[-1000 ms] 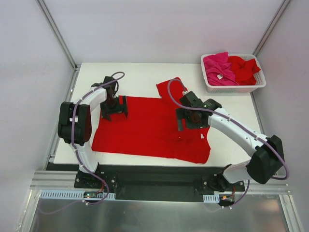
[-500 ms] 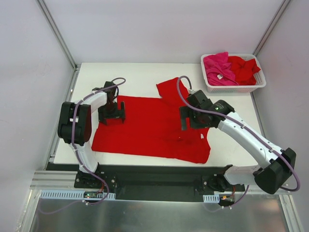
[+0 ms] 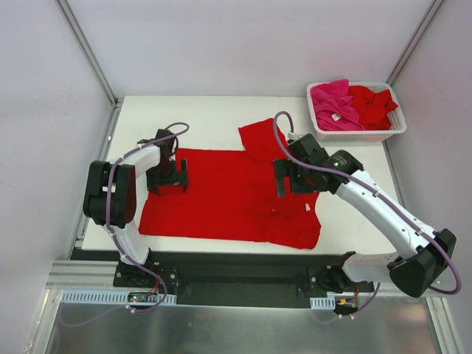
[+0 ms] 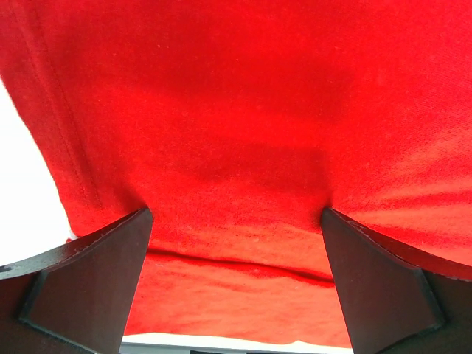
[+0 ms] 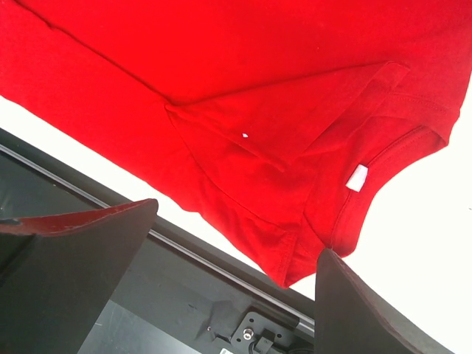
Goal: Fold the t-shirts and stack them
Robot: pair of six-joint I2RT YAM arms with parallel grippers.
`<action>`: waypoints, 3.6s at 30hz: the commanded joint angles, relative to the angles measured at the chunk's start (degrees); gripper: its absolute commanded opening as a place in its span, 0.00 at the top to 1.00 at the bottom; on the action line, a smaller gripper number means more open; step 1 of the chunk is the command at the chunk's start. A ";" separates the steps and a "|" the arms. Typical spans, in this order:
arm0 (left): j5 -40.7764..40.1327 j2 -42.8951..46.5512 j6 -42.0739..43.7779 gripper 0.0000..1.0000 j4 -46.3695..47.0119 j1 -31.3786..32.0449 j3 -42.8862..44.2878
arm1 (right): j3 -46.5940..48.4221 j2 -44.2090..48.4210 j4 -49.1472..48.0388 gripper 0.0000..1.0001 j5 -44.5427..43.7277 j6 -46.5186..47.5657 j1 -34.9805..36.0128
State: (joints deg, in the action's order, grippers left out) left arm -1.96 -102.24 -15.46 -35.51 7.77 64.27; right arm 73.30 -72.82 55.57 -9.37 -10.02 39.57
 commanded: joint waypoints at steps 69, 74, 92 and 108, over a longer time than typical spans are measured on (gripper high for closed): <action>21.56 32.89 -4.49 0.01 -4.31 4.10 -3.80 | -9.32 -21.14 -17.61 0.94 -14.89 5.54 9.29; 21.38 32.98 -4.66 0.01 -4.22 4.27 -3.98 | -3.87 -22.28 -15.67 0.94 -14.72 7.29 9.21; 22.79 33.95 -4.93 0.01 -4.22 4.53 -4.77 | 5.91 -24.67 -15.23 0.68 -17.35 10.90 9.21; 13.15 30.25 0.26 0.01 -5.53 4.71 0.76 | -9.66 0.97 -11.97 0.22 -1.13 1.50 0.80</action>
State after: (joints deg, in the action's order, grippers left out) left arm 17.80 -71.94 -18.52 -40.01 11.99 60.40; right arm 64.69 -82.35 43.42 -18.70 -5.43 46.87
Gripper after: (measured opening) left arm 0.993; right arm 0.706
